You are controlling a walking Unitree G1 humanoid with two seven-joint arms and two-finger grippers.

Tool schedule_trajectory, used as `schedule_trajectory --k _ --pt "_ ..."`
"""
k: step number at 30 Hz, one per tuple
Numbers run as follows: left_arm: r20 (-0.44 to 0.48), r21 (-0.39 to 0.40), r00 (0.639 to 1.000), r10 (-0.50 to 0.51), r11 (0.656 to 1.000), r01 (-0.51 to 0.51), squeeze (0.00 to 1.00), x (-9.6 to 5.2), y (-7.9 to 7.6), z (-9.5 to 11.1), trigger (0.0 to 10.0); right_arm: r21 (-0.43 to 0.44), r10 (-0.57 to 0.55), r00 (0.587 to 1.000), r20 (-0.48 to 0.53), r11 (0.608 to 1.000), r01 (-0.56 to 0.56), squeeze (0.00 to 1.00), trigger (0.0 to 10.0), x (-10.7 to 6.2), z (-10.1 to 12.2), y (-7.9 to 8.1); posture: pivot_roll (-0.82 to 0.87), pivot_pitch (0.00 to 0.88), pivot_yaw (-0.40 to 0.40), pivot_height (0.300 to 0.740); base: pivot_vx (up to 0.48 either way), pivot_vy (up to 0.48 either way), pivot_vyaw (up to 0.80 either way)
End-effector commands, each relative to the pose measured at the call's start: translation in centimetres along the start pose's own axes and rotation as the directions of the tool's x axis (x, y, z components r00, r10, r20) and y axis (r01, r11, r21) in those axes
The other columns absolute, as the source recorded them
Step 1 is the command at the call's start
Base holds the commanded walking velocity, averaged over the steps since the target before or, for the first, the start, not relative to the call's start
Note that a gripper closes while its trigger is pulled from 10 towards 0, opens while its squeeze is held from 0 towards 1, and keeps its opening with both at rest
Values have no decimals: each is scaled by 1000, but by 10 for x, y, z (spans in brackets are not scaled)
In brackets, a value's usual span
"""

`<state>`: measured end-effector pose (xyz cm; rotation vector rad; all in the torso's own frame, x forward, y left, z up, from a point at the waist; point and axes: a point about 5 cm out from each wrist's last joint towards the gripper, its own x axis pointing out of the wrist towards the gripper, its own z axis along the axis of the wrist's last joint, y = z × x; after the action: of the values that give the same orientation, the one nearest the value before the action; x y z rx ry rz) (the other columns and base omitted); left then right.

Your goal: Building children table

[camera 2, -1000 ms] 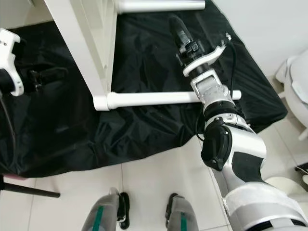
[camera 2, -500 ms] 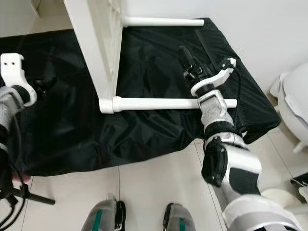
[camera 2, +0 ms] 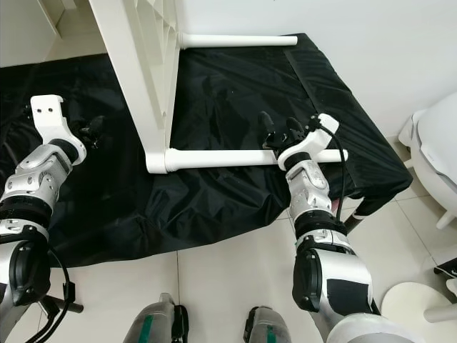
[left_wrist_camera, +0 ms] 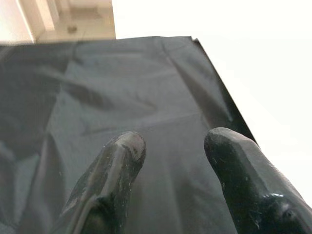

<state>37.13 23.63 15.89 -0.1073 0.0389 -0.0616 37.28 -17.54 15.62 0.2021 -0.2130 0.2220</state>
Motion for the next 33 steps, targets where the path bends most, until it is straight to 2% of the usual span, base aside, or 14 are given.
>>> schedule_trajectory --k 1,2,6,7,9,12,15,16,21,22,23,27,29,33 --pt "51 10 992 115 993 -116 0 -2 5 8 10000 -75 43 999 4 996 -42 0 10000 0 -4 14 7 0 182 740 0 0 0" --pt "62 25 991 117 993 -118 0 -3 3 9 10000 -104 54 998 17 993 -52 0 10000 2 -3 20 10 0 184 740 0 0 0" --pt "88 75 989 122 989 -129 0 -6 0 11 10000 -111 63 997 42 992 -58 0 10000 5 1 26 17 0 187 740 0 0 0" --pt "102 82 988 114 989 -122 0 -7 -5 9 10000 -97 47 997 62 994 -41 0 10000 9 3 30 31 0 145 740 0 0 0" --pt "104 77 989 104 991 -112 0 -8 -6 8 10000 -94 42 997 69 995 -35 0 10000 9 4 32 30 0 140 740 0 0 0" --pt "115 73 990 87 993 -96 0 -10 -8 6 10000 -146 52 996 78 988 -40 0 10000 9 5 39 38 0 116 740 0 0 0" --pt "134 86 989 56 994 -68 0 -13 -11 4 10000 -151 65 995 81 987 -52 0 10000 7 4 44 28 0 91 740 0 0 0" --pt "135 112 990 46 992 -62 0 -15 -14 1 10000 -179 65 995 81 983 -50 0 10000 5 4 45 16 0 65 740 0 0 0" --pt "121 112 992 46 992 -60 0 -21 -15 -8 10000 -231 65 995 81 972 -45 0 10000 -2 3 44 -11 0 47 740 0 0 0" --pt "121 112 992 46 992 -60 0 -21 -15 -8 10000 -231 65 995 81 972 -45 0 10000 -2 3 44 -11 0 47 740 0 0 0" --pt "118 71 991 62 995 -70 0 -20 -12 -9 10000 -214 39 996 79 977 -22 0 10000 -5 1 40 -13 9 40 740 0 0 0" --pt "122 63 990 68 995 -76 0 -14 -11 -7 10000 -206 -14 998 67 978 27 0 10000 -8 -3 33 -23 31 33 740 0 0 0" --pt "135 89 988 81 992 -94 0 -9 -10 -3 10000 -202 -35 997 71 978 49 0 10000 -7 -2 31 -22 32 36 740 0 0 0" --pt "136 76 983 122 988 -133 0 -10 -6 0 10000 -191 -45 996 71 980 57 0 10000 -8 -2 31 -20 19 38 740 0 0 0"
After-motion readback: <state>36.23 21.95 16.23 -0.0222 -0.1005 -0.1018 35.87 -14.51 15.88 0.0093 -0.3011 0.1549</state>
